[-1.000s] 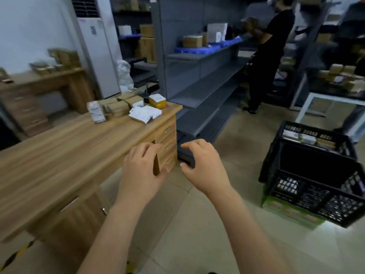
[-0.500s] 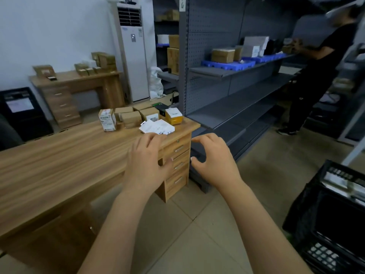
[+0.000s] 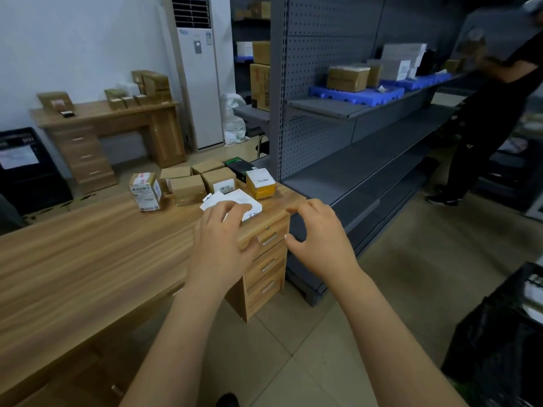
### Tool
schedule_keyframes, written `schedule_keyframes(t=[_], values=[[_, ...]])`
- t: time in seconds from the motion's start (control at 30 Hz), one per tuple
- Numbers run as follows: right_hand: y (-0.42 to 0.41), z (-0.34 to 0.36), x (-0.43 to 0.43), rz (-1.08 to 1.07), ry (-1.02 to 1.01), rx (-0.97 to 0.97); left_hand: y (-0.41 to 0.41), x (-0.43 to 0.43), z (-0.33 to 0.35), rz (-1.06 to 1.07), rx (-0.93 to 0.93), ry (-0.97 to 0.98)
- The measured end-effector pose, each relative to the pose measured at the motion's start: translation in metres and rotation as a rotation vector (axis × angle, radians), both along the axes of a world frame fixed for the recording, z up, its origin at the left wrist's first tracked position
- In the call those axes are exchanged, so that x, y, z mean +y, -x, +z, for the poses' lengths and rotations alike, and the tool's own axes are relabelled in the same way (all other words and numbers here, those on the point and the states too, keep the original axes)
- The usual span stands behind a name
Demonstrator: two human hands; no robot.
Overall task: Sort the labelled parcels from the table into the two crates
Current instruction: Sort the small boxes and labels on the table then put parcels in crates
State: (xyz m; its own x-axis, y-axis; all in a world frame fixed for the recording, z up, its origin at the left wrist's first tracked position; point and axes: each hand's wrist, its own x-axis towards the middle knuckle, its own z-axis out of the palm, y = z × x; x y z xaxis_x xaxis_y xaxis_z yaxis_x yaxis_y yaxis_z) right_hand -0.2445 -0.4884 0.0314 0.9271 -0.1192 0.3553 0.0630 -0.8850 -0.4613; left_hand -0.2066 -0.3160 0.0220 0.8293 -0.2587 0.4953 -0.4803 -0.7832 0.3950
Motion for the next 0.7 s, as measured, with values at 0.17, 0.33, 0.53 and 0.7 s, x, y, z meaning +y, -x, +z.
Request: schedule_keyframes(t=[0.17,0.33,0.53,0.7], values=[[-0.091,0.005,0.000,-0.031,0.033,0.020,-0.093,-0.003,-0.005,-0.050,0.013,0.044],[-0.182,0.004,-0.002,-0.084,0.053,0.034,-0.192,-0.003,-0.004,-0.096,0.045,0.032],[-0.257,-0.005,-0.014,-0.132,0.020,0.043,-0.279,-0.012,-0.008,-0.123,0.090,-0.012],[-0.306,-0.016,-0.032,-0.144,0.017,0.081,-0.329,-0.025,-0.022,-0.145,0.119,-0.021]])
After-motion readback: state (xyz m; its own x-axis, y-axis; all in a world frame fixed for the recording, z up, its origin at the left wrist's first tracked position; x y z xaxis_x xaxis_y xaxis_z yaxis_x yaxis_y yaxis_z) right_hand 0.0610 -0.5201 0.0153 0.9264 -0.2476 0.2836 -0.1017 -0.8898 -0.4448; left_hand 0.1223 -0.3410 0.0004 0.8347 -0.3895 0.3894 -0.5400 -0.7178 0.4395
